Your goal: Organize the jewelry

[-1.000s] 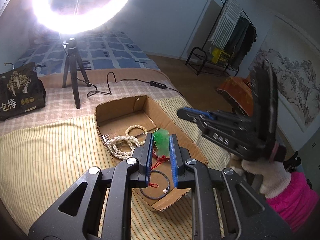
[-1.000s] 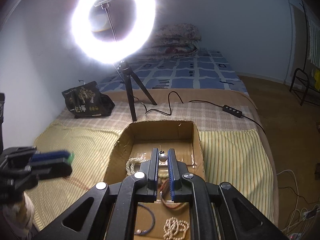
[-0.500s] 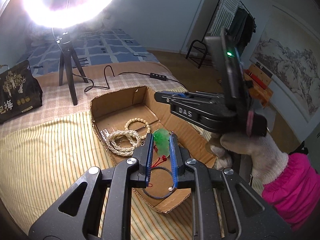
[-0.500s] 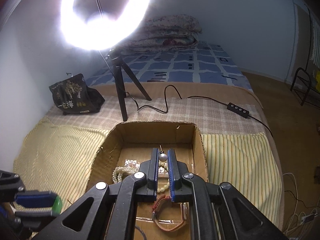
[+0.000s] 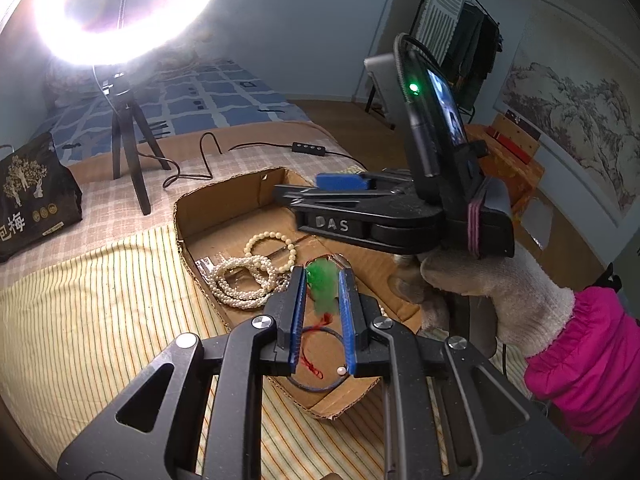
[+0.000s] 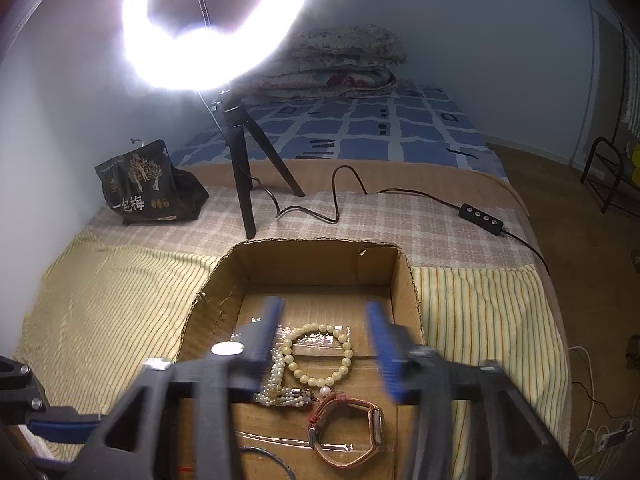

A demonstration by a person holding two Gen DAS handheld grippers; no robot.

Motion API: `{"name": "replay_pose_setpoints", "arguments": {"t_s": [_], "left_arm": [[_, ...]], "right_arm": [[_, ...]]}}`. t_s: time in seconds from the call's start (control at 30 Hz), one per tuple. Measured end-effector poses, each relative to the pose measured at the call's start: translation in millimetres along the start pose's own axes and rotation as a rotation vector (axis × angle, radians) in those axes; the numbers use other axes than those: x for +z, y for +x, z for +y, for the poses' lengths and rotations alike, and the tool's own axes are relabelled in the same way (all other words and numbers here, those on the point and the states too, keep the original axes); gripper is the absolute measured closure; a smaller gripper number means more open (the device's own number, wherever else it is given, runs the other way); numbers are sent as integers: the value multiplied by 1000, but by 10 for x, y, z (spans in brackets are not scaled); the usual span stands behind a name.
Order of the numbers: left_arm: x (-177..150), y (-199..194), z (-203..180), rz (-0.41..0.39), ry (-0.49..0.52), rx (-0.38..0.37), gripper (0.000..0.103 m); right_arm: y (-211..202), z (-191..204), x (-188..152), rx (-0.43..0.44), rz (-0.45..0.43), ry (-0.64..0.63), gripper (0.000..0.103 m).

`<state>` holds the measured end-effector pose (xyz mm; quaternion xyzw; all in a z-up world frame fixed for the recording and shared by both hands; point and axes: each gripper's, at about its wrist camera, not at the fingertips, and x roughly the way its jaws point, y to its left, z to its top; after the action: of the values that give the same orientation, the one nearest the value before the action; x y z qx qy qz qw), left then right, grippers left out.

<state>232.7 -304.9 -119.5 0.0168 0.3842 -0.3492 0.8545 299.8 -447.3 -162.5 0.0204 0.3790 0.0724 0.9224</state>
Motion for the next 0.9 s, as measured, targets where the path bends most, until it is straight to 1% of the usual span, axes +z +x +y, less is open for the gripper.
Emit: {"name": "replay_pose_setpoints", "arguments": {"t_s": [0.03, 0.07, 0.1, 0.17, 0.2, 0.27, 0.33, 0.63, 0.9], "left_arm": [[-7, -9, -17, -1, 8, 3, 73], [-13, -20, -28, -7, 12, 4, 57], [-20, -42, -41, -19, 17, 7, 49], [-27, -68, -57, -29, 25, 13, 48], [-29, -73, -66, -26, 29, 18, 48], [-35, -79, -73, -24, 33, 22, 48], [-41, -98, -74, -25, 32, 24, 48], [-59, -228, -66, -39, 45, 34, 47], [-64, -449, -113, -70, 57, 48, 47]], "right_arm": [[-13, 7, 2, -9, -8, 0, 25], [-39, 17, -1, -19, -22, 0, 21], [-47, 23, 5, -23, -26, 0, 19], [-65, 33, 7, -35, -28, 2, 11], [-71, 38, 9, -42, -28, 1, 10], [-87, 55, 12, -57, -30, -2, 3], [-104, 65, 14, -69, -33, -5, 0], [-218, 144, 40, -96, -31, -7, 0], [-443, 281, 61, -101, -54, -23, 0]]}}
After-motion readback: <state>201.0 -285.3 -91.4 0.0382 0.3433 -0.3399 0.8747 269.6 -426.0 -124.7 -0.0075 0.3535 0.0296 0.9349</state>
